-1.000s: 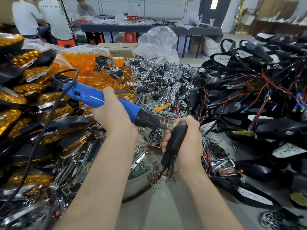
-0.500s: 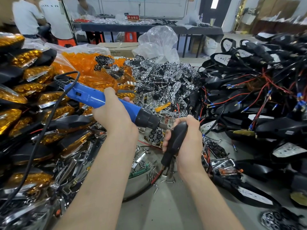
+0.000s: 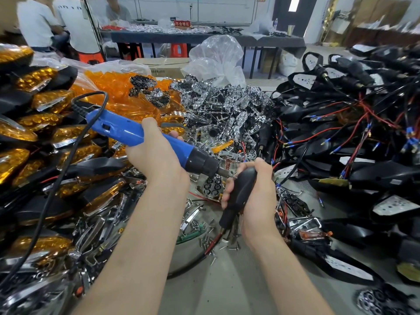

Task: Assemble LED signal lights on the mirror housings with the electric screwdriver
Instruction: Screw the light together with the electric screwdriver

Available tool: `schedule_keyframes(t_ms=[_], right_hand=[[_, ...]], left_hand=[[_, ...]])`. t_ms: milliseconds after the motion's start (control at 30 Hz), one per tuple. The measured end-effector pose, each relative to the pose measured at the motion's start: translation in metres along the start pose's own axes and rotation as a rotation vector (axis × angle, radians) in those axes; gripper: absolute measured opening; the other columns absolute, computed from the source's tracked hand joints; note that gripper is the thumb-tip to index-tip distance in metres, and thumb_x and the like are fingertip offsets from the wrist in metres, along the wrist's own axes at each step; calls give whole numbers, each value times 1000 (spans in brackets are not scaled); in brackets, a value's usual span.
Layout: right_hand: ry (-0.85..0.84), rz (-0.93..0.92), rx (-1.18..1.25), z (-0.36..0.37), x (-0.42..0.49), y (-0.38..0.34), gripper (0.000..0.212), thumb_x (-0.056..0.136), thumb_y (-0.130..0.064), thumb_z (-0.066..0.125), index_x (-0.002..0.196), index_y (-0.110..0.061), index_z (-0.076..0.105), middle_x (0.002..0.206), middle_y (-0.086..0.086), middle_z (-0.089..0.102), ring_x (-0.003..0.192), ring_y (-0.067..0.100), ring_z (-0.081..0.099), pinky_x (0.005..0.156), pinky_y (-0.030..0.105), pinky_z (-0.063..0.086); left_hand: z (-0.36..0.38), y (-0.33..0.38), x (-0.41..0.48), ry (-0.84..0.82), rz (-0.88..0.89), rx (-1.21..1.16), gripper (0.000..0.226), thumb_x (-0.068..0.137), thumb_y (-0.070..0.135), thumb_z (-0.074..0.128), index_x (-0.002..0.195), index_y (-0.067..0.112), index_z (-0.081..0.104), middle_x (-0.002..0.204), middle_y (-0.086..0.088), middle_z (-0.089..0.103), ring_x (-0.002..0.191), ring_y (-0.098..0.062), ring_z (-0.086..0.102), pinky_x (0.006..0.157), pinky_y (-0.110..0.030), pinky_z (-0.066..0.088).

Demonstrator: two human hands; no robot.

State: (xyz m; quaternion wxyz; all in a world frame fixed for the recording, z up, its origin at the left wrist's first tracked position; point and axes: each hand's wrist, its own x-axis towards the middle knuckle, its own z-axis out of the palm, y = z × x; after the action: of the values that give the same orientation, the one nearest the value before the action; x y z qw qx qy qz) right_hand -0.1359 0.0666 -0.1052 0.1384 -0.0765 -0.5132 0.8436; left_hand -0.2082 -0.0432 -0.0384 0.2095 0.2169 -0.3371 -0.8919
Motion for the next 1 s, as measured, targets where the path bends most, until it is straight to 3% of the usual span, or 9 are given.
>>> schedule_keyframes(t_ms=[200,367,1000], right_hand=[[9,-10,-1,1,-1,-1,37,89,-51,45,67,-25,59,58,6,54,46,21,49,44,28,44],[23,-43,-22,4,-2,-3,37,90,-50,44,65,-27,60,57,6,54,45,20,48,43,27,42],[16,-70,-38,3,-3,-4,39,92,-48,43,65,-26,60,57,6,55,46,21,49,44,28,43]], left_hand=[[-1,0,1,7,-8,5,17,89,14,65,101,16,52,75,-1,61,52,-13,64,55,-26,54],[-1,1,3,33,-37,7,27,89,14,65,111,14,50,70,0,59,48,-13,62,53,-24,53],[0,0,-1,59,-27,41,22,89,15,67,103,18,50,68,3,61,47,-10,64,48,-20,51]])
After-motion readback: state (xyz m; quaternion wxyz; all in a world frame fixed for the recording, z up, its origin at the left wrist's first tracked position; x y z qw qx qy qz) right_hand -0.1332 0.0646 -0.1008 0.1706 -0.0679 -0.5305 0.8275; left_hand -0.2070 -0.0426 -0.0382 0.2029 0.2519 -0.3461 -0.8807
